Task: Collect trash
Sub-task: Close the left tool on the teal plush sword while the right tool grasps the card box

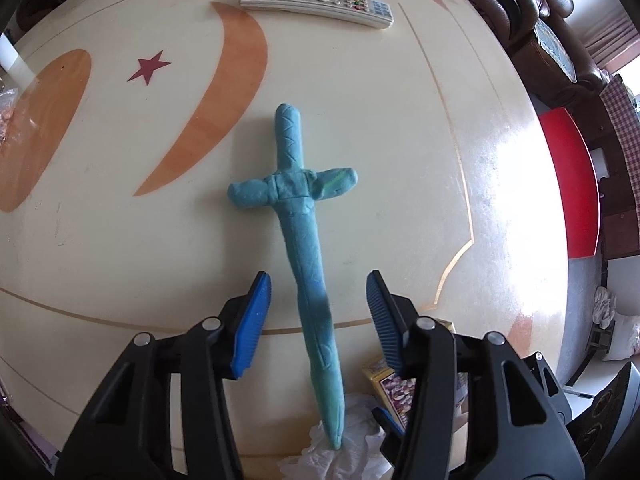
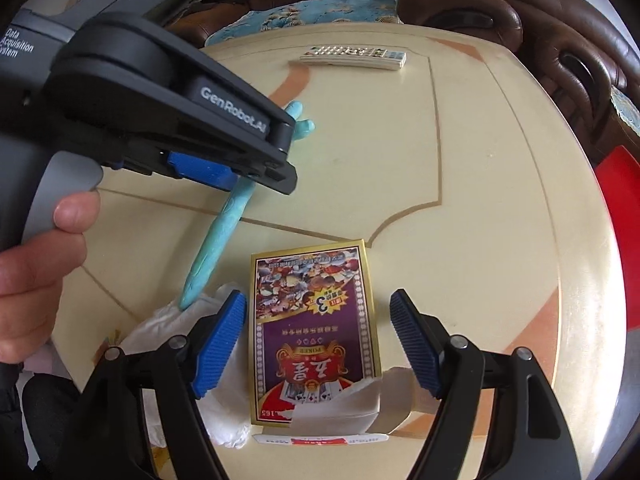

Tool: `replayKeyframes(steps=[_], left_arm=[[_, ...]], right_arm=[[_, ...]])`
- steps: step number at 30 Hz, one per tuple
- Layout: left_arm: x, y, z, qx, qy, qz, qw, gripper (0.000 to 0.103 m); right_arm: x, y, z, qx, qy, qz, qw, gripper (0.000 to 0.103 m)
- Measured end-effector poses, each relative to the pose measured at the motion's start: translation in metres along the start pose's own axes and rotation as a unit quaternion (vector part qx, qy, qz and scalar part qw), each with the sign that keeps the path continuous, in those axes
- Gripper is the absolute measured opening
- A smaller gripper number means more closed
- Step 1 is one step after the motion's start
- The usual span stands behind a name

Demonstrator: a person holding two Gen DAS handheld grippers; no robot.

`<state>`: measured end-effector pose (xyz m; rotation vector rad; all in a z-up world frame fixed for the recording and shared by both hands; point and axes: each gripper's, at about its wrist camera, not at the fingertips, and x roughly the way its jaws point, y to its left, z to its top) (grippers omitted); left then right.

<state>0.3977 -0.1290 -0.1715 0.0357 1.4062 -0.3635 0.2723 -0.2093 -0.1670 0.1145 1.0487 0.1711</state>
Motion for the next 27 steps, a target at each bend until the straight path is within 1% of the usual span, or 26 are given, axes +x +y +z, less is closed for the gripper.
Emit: replayKeyframes(steps=[3,6,7,9,12,16,17,18,19,22,25,27], left_arm=[[0.003,-0.006,0.004,0.002,0.003,-0.008,1.0000,0.050],[0.004,-0.010,0.006,0.008,-0.001,0.002,1.0000,0.050],[0.004,-0.011,0.006,0.009,-0.002,0.002,0.9999,0.050],[0.003,-0.011,0.006,0.009,-0.005,0.007,0.9999,0.043],[0.004,-0.014,0.007,0.011,-0.006,0.012,0.9998,0.042],[0.005,-0.024,0.007,0.031,-0.011,0.035,0.9988,0.040],[0.006,-0.026,0.006,0.035,-0.012,0.037,0.9986,0.037],[0.006,-0.027,0.007,0.037,-0.012,0.037,0.9986,0.034],[0.006,-0.026,0.007,0.035,-0.011,0.036,0.9987,0.033],[0.005,-0.023,0.009,0.031,-0.009,0.025,0.9992,0.030],[0.004,-0.023,0.007,0.037,-0.010,0.034,0.9987,0.022],[0.003,-0.021,0.006,0.035,-0.008,0.030,0.9989,0.018]], right_arm=[[0.001,0.004,-0.002,-0.019,-0.001,-0.008,1.000,0.073],[0.000,0.003,-0.003,-0.015,-0.003,-0.006,1.000,0.073],[-0.001,0.002,-0.003,-0.015,-0.004,-0.006,1.000,0.071],[-0.003,0.002,-0.007,-0.017,-0.010,-0.012,1.000,0.068],[-0.004,0.005,-0.011,-0.025,-0.011,-0.019,0.999,0.068],[-0.004,0.007,-0.011,-0.029,-0.014,-0.027,0.999,0.066],[-0.005,0.006,-0.012,-0.029,-0.016,-0.028,0.999,0.065],[-0.006,0.005,-0.013,-0.027,-0.017,-0.030,0.999,0.060],[-0.008,0.004,-0.014,-0.023,-0.015,-0.029,0.999,0.059],[-0.012,-0.002,-0.016,-0.014,-0.014,-0.036,0.999,0.059],[-0.015,-0.009,-0.019,-0.004,-0.016,-0.036,0.999,0.058],[-0.017,-0.013,-0.020,0.003,-0.017,-0.036,0.999,0.058]])
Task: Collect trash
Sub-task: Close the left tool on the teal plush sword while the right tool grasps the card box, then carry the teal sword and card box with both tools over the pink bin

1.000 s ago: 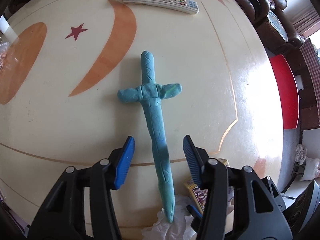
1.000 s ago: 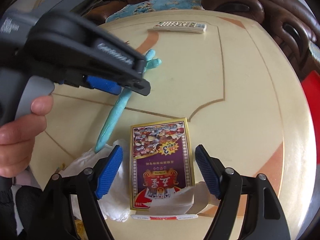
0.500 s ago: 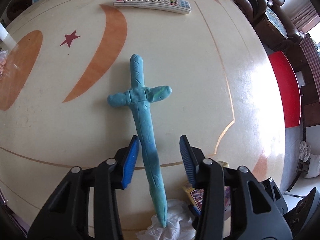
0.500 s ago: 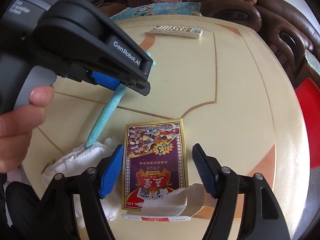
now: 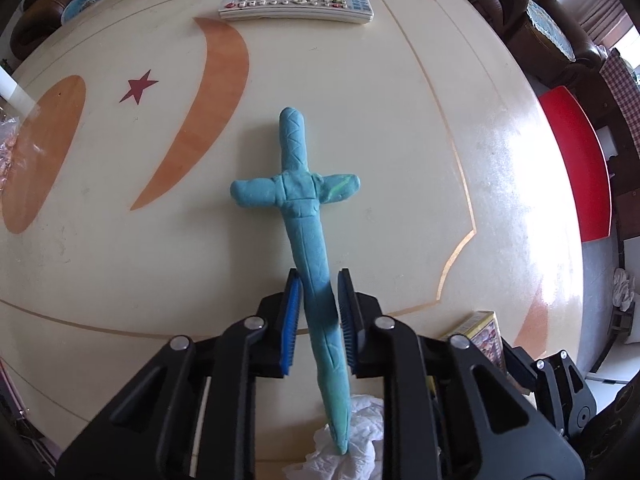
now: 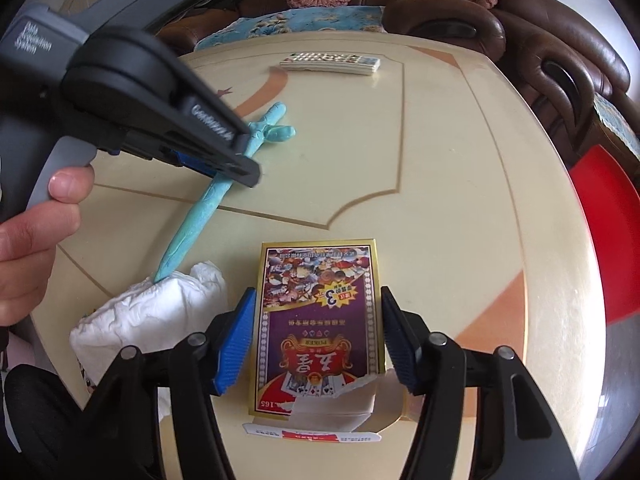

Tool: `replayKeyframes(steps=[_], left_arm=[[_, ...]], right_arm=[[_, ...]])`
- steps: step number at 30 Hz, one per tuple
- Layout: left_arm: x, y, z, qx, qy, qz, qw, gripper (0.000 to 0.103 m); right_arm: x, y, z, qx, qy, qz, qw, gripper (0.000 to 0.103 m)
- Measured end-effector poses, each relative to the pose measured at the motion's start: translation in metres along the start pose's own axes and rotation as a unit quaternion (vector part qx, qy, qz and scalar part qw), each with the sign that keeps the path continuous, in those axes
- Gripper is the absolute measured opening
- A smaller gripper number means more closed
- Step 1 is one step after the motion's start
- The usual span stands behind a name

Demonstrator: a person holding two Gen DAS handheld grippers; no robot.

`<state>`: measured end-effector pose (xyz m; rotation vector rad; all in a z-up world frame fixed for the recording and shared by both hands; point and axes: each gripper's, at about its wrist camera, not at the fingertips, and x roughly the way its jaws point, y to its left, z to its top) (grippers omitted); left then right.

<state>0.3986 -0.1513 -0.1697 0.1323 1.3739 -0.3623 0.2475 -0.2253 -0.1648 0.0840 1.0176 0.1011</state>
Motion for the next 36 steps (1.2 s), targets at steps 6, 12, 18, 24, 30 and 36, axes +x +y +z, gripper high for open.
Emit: replayKeyframes(steps=[6,12,18,24,30,36], left_arm=[[-0.007,0.010,-0.004,-0.001,-0.005,-0.015,0.9999,0.016],[-0.027,0.020,-0.004,-0.009,-0.034,-0.031,0.9989,0.016],[-0.055,0.024,-0.019,-0.002,-0.062,-0.025,0.9978,0.016],[-0.090,0.026,-0.051,0.018,-0.108,0.003,0.9940,0.016],[-0.131,0.029,-0.090,0.028,-0.143,0.011,0.9893,0.016],[-0.161,0.029,-0.134,0.043,-0.171,0.026,0.9840,0.016]], right_arm=[[-0.006,-0.011,0.001,0.016,-0.011,-0.003,1.000,0.058],[-0.012,-0.014,0.002,0.023,-0.019,-0.008,1.000,0.058],[-0.029,-0.011,0.002,0.026,-0.031,-0.009,0.999,0.058],[-0.055,-0.001,0.006,0.017,-0.049,-0.014,0.999,0.058],[-0.087,0.016,0.009,0.004,-0.068,-0.016,0.998,0.058],[-0.119,0.039,0.005,-0.011,-0.085,-0.016,0.996,0.058]])
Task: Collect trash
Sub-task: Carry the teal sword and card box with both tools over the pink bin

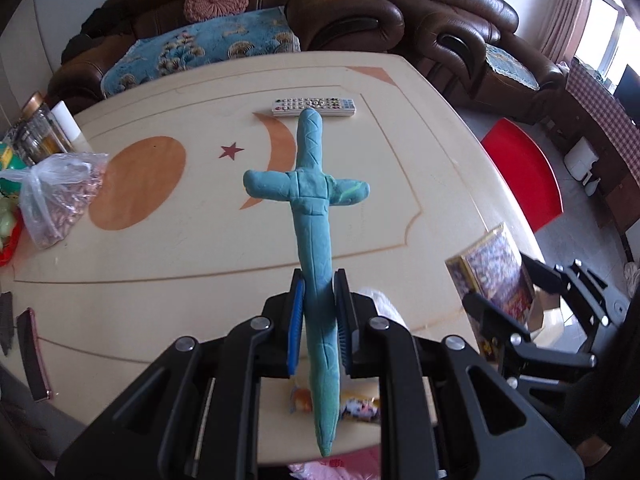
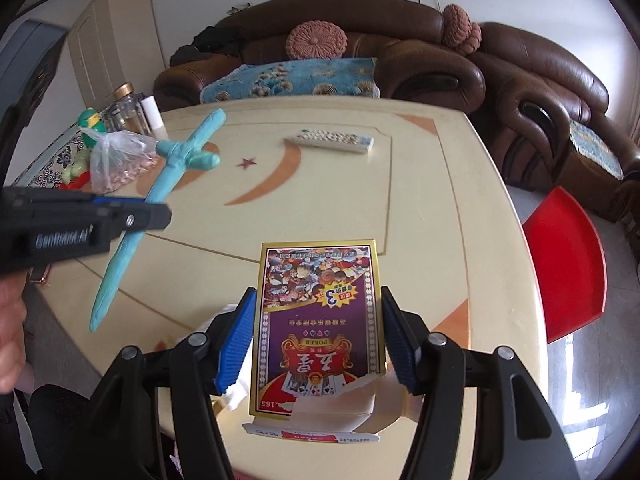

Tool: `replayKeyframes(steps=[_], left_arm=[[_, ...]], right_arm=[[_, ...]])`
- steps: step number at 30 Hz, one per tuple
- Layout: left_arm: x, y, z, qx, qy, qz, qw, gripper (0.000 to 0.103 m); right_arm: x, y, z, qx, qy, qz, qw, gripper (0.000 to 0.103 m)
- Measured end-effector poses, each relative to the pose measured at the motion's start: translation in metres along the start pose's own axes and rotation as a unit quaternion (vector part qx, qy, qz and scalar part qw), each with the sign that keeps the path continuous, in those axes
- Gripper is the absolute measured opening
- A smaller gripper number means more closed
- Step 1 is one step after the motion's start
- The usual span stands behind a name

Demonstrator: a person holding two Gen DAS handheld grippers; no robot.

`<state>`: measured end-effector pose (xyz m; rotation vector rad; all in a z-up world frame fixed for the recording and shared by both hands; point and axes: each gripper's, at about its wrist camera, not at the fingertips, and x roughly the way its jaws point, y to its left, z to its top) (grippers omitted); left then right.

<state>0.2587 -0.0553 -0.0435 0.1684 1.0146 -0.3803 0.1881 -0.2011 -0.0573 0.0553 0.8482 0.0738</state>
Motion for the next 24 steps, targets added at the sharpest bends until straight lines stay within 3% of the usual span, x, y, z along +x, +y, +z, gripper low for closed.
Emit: replayKeyframes(steps=[15,24], left_arm=[[-0.071,-0.002,-0.077,0.009,-0.045,-0.003,0.9989,0.016],[-0.088,-0.008,-0.117,0.019,-0.046,-0.010,0.9987,0.016]], right_arm=[[-0.081,0.046,-0.015,-0.024,-0.037,0.003,0.999,0.058],[-0.111,0.066,-0.042,-0.033,-0.040,0.009,0.999,0.058]])
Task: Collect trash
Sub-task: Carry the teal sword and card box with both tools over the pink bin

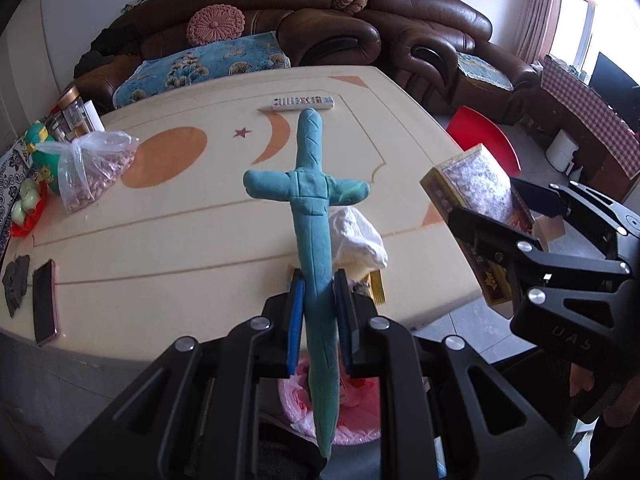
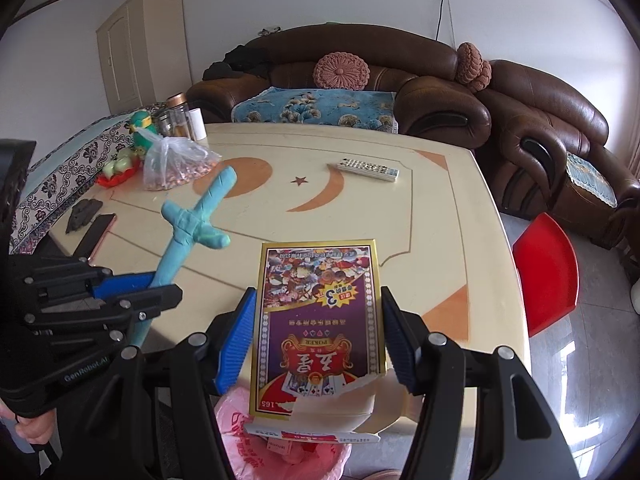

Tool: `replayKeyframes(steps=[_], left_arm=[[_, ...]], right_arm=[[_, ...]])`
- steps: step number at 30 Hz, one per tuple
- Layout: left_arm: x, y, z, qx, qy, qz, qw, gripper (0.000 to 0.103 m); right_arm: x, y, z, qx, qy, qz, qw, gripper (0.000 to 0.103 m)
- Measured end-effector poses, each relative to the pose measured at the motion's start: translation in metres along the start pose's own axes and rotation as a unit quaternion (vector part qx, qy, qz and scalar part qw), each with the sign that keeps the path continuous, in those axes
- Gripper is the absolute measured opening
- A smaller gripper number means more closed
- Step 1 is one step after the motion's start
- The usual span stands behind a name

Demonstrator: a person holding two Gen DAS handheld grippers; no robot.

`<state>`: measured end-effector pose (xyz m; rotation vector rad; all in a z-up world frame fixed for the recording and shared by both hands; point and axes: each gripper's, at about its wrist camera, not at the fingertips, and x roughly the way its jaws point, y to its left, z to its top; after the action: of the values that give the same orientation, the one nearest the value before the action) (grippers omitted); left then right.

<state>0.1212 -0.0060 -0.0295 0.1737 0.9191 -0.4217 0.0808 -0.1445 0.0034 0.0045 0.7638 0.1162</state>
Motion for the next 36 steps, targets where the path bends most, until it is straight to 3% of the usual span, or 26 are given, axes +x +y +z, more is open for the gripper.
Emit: replayKeyframes(steps=[17,36], left_arm=[[-0.002,-0.005,-0.086,0.000,0.038,-0.011,0.9992,0.016],[0.036,-0.017,-0.155,-0.002,0.115,-0.031,0.9928,0.016]], right_arm=[[-0.021,0.036,-0.070,-0.008,0.029,0.024,0.999,0.058],[0.016,0.045,-0.141,0.018,0.099,0.047,0.994,0.058]])
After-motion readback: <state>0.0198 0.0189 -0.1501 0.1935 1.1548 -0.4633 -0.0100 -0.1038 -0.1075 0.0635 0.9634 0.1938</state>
